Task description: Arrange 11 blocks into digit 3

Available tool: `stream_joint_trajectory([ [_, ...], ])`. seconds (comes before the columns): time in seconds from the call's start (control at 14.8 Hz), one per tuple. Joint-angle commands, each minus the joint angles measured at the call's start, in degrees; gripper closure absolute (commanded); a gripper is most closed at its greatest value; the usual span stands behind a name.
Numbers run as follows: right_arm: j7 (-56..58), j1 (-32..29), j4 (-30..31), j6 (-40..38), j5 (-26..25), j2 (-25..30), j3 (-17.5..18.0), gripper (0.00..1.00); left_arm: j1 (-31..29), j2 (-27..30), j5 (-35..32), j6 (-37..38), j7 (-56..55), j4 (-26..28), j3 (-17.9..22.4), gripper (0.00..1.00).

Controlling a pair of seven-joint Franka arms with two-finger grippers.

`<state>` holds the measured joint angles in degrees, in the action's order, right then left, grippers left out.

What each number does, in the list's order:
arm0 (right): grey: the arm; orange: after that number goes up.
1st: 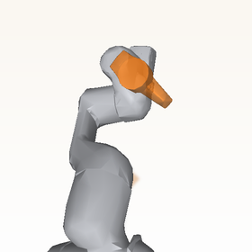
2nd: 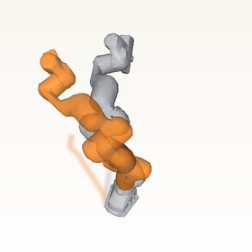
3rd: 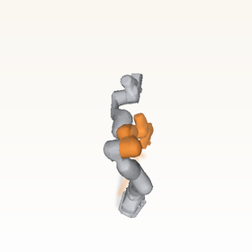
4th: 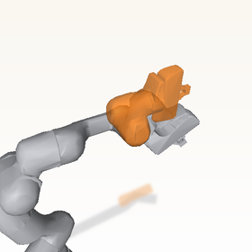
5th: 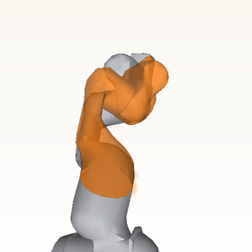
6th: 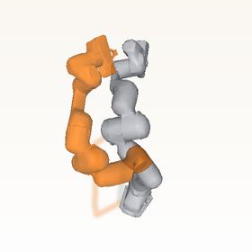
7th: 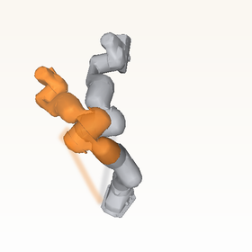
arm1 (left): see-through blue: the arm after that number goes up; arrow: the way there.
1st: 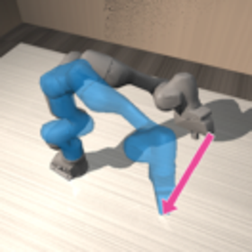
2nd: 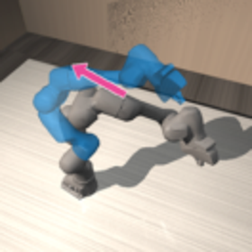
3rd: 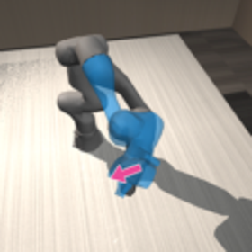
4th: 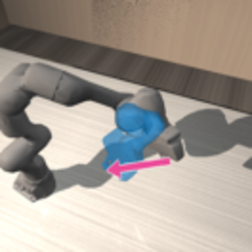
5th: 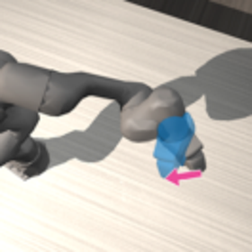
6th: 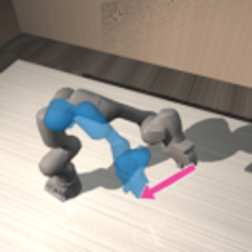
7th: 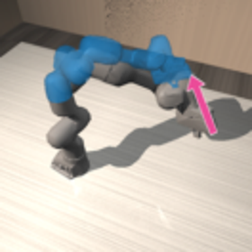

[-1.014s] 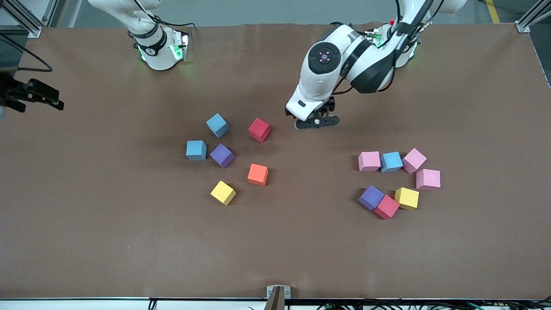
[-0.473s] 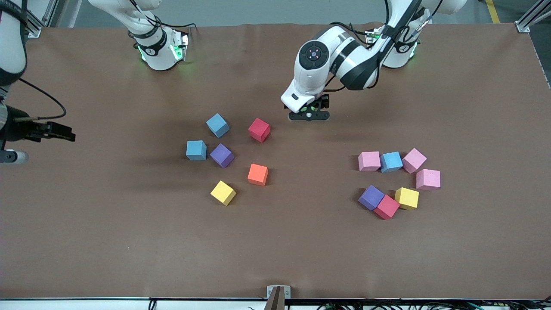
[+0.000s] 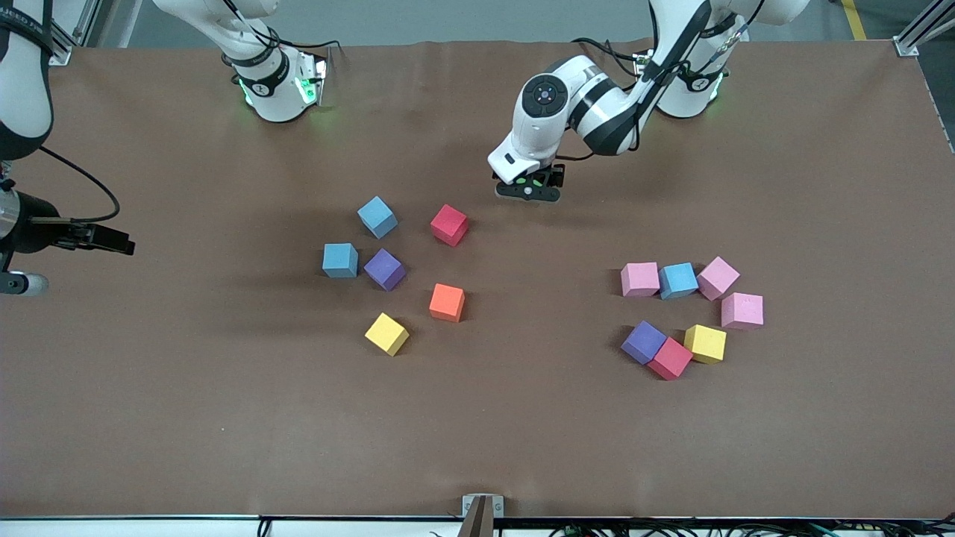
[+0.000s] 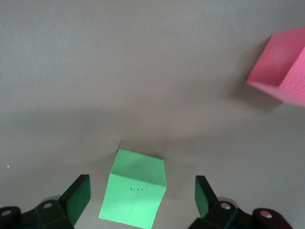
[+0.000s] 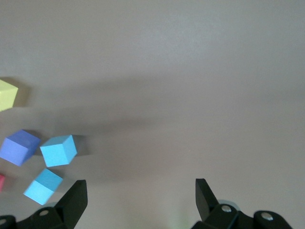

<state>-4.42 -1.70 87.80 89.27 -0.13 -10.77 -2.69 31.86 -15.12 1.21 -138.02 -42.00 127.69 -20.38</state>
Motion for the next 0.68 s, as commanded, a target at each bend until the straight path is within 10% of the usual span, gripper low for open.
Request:
stream_joint_trajectory([
  [0.0, -11.53, 3.54, 0.09, -0.94, 0.05, 0.75, 0.40, 0.00, 1.79, -0.51, -0.77, -0.93, 0.43, 0.72, -0.19, 0.03],
  [0.61, -23.87, 8.38, 0.79, -0.68, 0.22, 0.84, 0.40, 0.00, 2.42, -4.21, -9.21, -3.31, 2.96, 1.77, -0.63, 0.03],
])
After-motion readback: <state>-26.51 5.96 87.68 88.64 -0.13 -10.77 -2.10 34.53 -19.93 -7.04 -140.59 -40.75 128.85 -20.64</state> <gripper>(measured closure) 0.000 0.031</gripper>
